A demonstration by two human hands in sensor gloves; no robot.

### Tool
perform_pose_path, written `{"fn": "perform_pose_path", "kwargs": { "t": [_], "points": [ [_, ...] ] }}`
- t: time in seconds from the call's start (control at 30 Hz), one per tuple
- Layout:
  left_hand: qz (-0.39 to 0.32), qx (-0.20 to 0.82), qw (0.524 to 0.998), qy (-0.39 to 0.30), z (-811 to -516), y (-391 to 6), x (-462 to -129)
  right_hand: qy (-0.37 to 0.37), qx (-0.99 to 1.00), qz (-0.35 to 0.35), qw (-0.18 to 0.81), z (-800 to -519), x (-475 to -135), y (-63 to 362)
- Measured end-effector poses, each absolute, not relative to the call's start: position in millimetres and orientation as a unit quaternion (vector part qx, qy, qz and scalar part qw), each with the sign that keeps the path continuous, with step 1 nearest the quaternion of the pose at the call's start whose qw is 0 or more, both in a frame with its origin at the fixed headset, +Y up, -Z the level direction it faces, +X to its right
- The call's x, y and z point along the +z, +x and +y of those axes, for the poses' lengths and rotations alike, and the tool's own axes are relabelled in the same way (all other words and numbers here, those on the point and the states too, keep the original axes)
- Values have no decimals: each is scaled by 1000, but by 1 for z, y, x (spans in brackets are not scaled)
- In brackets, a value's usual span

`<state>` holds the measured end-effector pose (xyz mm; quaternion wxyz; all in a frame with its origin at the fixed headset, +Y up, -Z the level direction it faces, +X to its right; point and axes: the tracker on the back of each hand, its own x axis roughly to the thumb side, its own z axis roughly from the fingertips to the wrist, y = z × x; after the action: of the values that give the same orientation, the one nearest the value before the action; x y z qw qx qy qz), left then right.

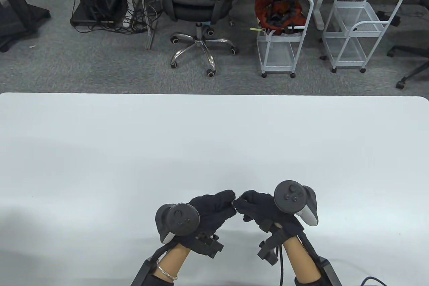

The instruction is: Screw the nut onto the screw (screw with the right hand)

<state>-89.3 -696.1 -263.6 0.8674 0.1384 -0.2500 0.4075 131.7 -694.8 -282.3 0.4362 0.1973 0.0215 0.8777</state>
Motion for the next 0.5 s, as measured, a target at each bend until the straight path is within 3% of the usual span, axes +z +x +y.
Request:
{"fn": "perform_pose_path", "kwargs": {
  "t": [0.13, 0.27, 0.4, 0.5],
  "points": [
    [-252, 420, 862, 129, -698, -89, -264, 186, 886, 1, 425, -694, -281, 131],
    [-237, 410, 869, 143, -696, -91, -264, 225, 858, 107, 449, -693, -282, 132],
    [-250, 408, 867, 144, -696, -89, -263, 185, 879, -3, 440, -695, -280, 130],
    [-247, 414, 865, 139, -696, -89, -263, 187, 882, 17, 432, -693, -279, 131]
  ]
}}
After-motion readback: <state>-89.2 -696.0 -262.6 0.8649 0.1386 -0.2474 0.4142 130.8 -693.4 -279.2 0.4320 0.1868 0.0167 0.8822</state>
